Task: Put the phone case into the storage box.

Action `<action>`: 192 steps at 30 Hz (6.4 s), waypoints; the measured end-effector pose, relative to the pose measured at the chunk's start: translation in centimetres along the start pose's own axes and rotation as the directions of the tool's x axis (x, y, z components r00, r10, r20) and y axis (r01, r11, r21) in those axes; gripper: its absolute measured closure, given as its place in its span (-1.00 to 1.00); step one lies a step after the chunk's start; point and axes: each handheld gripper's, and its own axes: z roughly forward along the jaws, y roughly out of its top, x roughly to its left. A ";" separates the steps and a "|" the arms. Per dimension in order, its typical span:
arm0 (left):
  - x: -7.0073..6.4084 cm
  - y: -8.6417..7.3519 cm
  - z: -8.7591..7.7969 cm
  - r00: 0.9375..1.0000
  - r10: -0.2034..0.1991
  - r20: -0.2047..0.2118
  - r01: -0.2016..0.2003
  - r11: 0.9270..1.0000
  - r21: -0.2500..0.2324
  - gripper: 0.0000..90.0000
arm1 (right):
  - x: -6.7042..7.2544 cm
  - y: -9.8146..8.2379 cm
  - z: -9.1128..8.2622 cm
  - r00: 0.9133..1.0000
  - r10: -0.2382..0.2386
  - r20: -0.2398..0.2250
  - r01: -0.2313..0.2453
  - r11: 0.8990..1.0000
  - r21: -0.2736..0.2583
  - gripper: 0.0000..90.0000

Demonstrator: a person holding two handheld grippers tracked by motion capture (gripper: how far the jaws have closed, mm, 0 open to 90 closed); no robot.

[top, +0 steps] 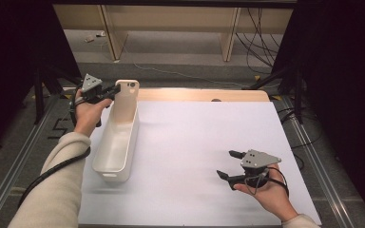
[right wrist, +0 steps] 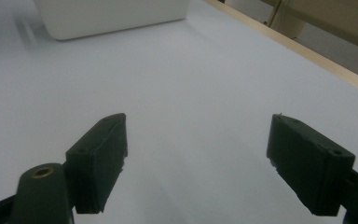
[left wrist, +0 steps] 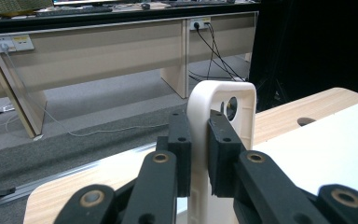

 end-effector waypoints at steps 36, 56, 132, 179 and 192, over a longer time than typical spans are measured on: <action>0.2 -1.6 0.6 1.000 0.003 -0.004 -0.003 0.999 0.046 0.79 | 0.0 0.0 0.1 1.000 0.001 -0.007 -0.001 1.000 0.000 -0.52; 0.5 -2.1 0.6 1.000 -0.005 0.000 0.005 0.997 0.072 0.78 | 0.1 0.1 0.2 1.000 0.003 -0.007 -0.003 1.000 -0.002 -0.52; 0.3 -3.2 2.8 0.993 0.082 -0.086 -0.060 0.969 0.238 -0.19 | 0.2 0.1 0.0 1.000 0.001 -0.014 -0.001 1.000 -0.002 -0.52; -0.6 -2.0 0.6 0.998 0.044 -0.033 -0.036 0.976 0.214 -0.49 | 0.2 0.1 0.1 1.000 0.006 -0.016 -0.006 1.000 -0.003 -0.52; -1.7 -1.8 -2.6 0.999 0.049 0.002 -0.048 0.981 0.189 -0.66 | 0.2 0.1 0.1 1.000 0.008 -0.013 -0.008 1.000 0.002 -0.52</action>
